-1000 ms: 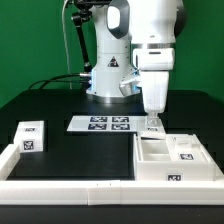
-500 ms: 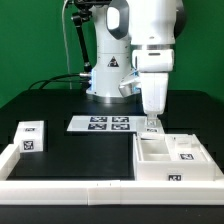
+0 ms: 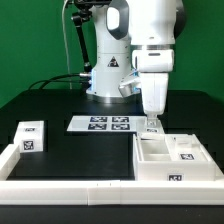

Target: Assemble cabinet

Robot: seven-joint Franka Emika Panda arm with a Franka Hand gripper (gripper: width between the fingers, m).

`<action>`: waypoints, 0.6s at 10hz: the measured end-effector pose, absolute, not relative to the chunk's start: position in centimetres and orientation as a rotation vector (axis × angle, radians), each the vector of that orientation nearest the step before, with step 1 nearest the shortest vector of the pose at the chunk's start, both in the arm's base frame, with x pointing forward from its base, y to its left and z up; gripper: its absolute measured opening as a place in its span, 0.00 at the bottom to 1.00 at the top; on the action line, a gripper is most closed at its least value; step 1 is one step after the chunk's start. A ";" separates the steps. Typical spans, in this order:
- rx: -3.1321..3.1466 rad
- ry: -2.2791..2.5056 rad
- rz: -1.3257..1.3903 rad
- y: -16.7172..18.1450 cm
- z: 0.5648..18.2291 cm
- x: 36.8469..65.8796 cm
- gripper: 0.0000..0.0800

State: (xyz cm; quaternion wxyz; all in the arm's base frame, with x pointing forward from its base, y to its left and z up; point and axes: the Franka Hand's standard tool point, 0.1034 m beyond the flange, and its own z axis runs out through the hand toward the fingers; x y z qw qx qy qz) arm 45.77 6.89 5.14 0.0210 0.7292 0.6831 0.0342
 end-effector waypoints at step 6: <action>2.240 2.140 0.077 6.4 5.2 46.9 0.09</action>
Offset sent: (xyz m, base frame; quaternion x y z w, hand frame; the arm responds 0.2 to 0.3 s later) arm 0.0160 0.0000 0.0000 0.0112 0.0018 -0.0153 0.9998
